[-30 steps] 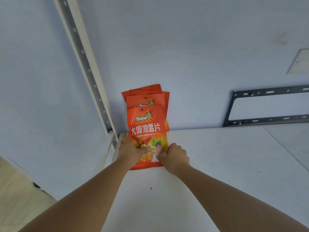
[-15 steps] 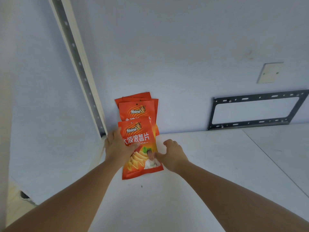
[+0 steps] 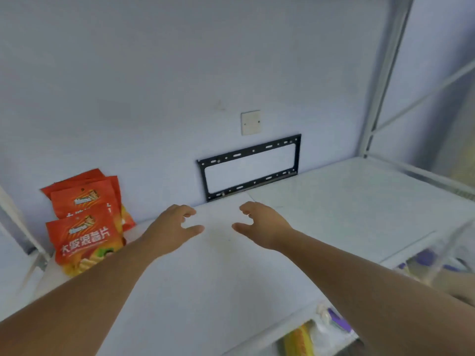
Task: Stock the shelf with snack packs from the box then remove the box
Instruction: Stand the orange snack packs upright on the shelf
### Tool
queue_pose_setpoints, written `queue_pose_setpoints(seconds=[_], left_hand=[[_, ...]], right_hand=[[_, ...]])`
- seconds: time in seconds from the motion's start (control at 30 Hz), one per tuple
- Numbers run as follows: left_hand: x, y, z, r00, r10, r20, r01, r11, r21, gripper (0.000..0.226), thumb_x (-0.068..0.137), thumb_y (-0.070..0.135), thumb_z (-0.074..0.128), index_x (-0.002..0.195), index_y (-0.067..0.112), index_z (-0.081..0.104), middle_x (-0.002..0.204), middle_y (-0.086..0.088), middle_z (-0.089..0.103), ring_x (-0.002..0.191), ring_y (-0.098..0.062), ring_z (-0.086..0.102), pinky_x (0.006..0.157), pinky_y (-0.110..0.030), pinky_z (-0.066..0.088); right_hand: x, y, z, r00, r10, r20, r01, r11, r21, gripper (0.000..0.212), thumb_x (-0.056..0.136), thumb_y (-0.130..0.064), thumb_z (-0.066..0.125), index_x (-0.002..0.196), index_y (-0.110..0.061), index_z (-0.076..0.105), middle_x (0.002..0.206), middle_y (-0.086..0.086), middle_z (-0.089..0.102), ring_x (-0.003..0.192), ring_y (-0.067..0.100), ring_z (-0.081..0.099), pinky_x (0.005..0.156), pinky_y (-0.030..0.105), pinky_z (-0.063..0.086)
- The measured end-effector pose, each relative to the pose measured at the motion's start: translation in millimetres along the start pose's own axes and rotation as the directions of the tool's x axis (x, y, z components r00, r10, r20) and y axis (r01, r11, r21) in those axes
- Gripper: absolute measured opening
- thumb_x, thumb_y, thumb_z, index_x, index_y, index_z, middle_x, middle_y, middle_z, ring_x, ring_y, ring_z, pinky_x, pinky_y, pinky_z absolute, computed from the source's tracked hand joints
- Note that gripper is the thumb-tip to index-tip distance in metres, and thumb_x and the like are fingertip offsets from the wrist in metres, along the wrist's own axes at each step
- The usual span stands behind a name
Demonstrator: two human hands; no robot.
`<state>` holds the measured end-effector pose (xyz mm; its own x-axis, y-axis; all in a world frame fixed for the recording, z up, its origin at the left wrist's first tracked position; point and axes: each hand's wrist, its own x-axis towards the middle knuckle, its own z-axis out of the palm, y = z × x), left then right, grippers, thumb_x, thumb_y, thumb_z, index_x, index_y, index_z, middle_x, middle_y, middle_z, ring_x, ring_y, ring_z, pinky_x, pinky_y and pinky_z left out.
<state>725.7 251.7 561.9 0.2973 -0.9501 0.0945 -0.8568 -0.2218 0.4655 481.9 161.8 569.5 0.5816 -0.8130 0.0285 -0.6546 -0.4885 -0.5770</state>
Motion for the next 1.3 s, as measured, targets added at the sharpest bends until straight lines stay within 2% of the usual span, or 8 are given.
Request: queue_pose_setpoints(seconds=[0.13, 0.33, 0.47, 0.57, 0.67, 0.83, 1.0, 1.3], left_hand=[[2.7, 115.4, 55.0, 0.983, 0.148, 0.104, -0.143, 0.988, -0.06, 0.05, 0.085, 0.054, 0.07, 0.128, 0.032, 0.056, 0.125, 0.013, 0.052, 0.11, -0.004, 0.054, 0.091, -0.024, 0.043], [-5.4, 282.7, 141.9, 0.901, 0.367, 0.231, -0.344, 0.929, -0.133, 0.047, 0.087, 0.053, 0.068, 0.127, 0.031, 0.056, 0.127, 0.013, 0.053, 0.109, -0.004, 0.055, 0.087, -0.025, 0.044], [-21.1, 376.2, 202.7, 0.802, 0.494, 0.336, -0.465, 0.869, -0.167, 0.045, 0.086, 0.05, 0.07, 0.123, 0.027, 0.059, 0.123, 0.009, 0.056, 0.107, -0.01, 0.059, 0.089, -0.027, 0.046], [-38.0, 437.5, 249.5, 0.718, 0.56, 0.414, -0.528, 0.825, -0.201, 0.048, 0.085, 0.048, 0.073, 0.123, 0.023, 0.06, 0.121, 0.006, 0.059, 0.105, -0.013, 0.06, 0.091, -0.03, 0.049], [-57.4, 492.1, 302.2, 0.628, 0.603, 0.492, -0.555, 0.79, -0.26, 0.043, 0.083, 0.045, 0.075, 0.116, 0.019, 0.064, 0.116, 0.0, 0.064, 0.103, -0.017, 0.063, 0.091, -0.034, 0.052], [-86.9, 558.3, 392.3, 0.472, 0.625, 0.622, -0.589, 0.748, -0.305, 0.037, 0.085, 0.045, 0.072, 0.116, 0.027, 0.063, 0.115, 0.007, 0.065, 0.105, -0.011, 0.061, 0.091, -0.033, 0.051], [-96.0, 582.2, 486.8, 0.375, 0.544, 0.751, -0.542, 0.785, -0.299, 0.04, 0.089, 0.043, 0.07, 0.123, 0.024, 0.06, 0.12, 0.005, 0.063, 0.108, -0.012, 0.06, 0.096, -0.033, 0.05], [-69.4, 625.4, 622.9, 0.399, 0.359, 0.844, -0.384, 0.901, -0.202, 0.039, 0.085, 0.039, 0.075, 0.118, 0.021, 0.063, 0.114, 0.003, 0.065, 0.103, -0.012, 0.063, 0.095, -0.031, 0.051]], right_hand=[[-67.0, 85.4, -65.5, 0.992, 0.095, -0.081, -0.097, 0.995, -0.014, 0.063, 0.093, -0.052, 0.063, 0.145, -0.021, 0.047, 0.142, -0.003, 0.055, 0.126, 0.017, 0.054, 0.106, 0.035, 0.045], [-172.6, 196.4, -139.4, 0.942, 0.276, -0.193, -0.282, 0.96, -0.003, 0.058, 0.093, -0.052, 0.063, 0.14, -0.019, 0.051, 0.135, -0.002, 0.058, 0.12, 0.018, 0.057, 0.101, 0.035, 0.047], [-246.1, 256.3, -173.7, 0.88, 0.408, -0.243, -0.412, 0.911, 0.037, 0.053, 0.092, -0.05, 0.063, 0.134, -0.018, 0.056, 0.127, -0.002, 0.062, 0.113, 0.02, 0.061, 0.094, 0.035, 0.051], [-302.0, 300.6, -188.9, 0.808, 0.523, -0.273, -0.528, 0.847, 0.06, 0.031, 0.09, -0.047, 0.064, 0.105, -0.02, 0.06, 0.095, -0.004, 0.064, 0.089, 0.02, 0.061, 0.07, 0.033, 0.049], [-356.8, 346.0, -197.0, 0.728, 0.627, -0.278, -0.623, 0.774, 0.113, 0.037, 0.085, -0.053, 0.063, 0.1, -0.019, 0.063, 0.093, 0.002, 0.068, 0.086, 0.023, 0.064, 0.079, 0.04, 0.055], [-430.8, 419.2, -201.3, 0.576, 0.786, -0.224, -0.764, 0.616, 0.194, 0.044, 0.093, -0.042, 0.065, 0.11, -0.002, 0.067, 0.109, 0.017, 0.07, 0.098, 0.031, 0.065, 0.09, 0.048, 0.054], [-462.2, 505.6, -187.3, 0.492, 0.865, -0.1, -0.827, 0.5, 0.258, 0.05, 0.092, -0.047, 0.065, 0.131, -0.016, 0.06, 0.126, 0.002, 0.065, 0.112, 0.02, 0.062, 0.096, 0.036, 0.052], [-478.2, 651.5, -191.8, 0.406, 0.913, 0.034, -0.879, 0.38, 0.288, 0.041, 0.093, -0.044, 0.065, 0.123, -0.016, 0.062, 0.115, 0.005, 0.068, 0.105, 0.024, 0.063, 0.088, 0.042, 0.057]])
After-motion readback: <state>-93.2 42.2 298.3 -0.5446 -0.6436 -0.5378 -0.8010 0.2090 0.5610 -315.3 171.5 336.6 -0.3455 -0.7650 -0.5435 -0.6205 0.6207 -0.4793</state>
